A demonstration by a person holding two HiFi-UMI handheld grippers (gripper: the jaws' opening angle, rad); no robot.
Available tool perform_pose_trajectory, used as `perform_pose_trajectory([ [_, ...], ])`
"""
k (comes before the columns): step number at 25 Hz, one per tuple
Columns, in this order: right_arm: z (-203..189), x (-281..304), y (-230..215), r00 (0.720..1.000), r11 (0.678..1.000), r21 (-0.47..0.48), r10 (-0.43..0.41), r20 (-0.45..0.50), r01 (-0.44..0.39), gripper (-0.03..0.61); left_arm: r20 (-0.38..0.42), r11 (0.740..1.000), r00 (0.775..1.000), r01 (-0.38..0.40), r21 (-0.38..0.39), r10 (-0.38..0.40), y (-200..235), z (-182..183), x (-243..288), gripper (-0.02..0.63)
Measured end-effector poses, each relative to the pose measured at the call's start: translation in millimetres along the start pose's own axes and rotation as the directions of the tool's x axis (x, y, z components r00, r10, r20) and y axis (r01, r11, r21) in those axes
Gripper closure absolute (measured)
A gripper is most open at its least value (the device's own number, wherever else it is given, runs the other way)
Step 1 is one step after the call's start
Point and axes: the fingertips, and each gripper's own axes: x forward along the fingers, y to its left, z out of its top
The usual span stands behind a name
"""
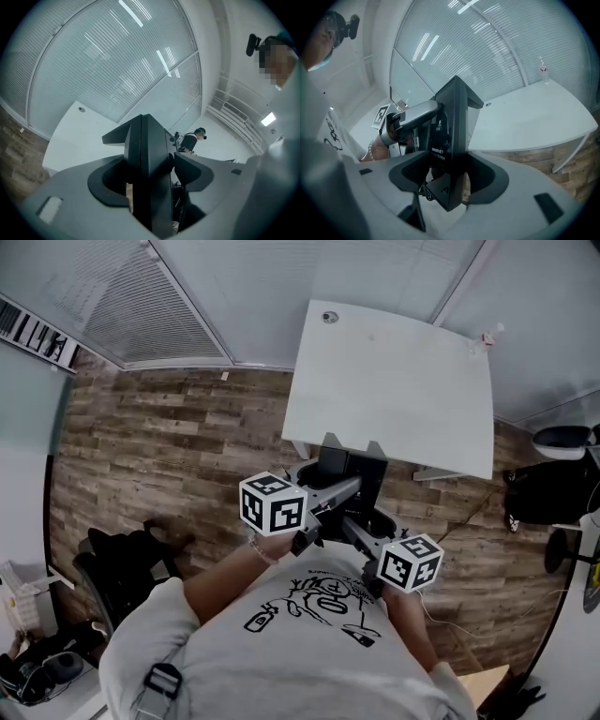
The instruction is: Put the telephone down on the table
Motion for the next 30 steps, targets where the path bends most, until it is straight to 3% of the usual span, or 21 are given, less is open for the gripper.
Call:
perform_pose_trajectory([
  [11,33,17,-36,1.000,1.000,0.014,0.015,-0.021,-0.015,0.341,0.000,1.000,1.000,-0.024,-0.020,0.024,26,26,37,0.319],
  [30,154,-2,-166,0.994,0.996,-0.044,0.080,-0.078,-0.084,0.341,0.079,0.994,0.992,-0.096,-0.055,0.100,41,106,187,0.319],
])
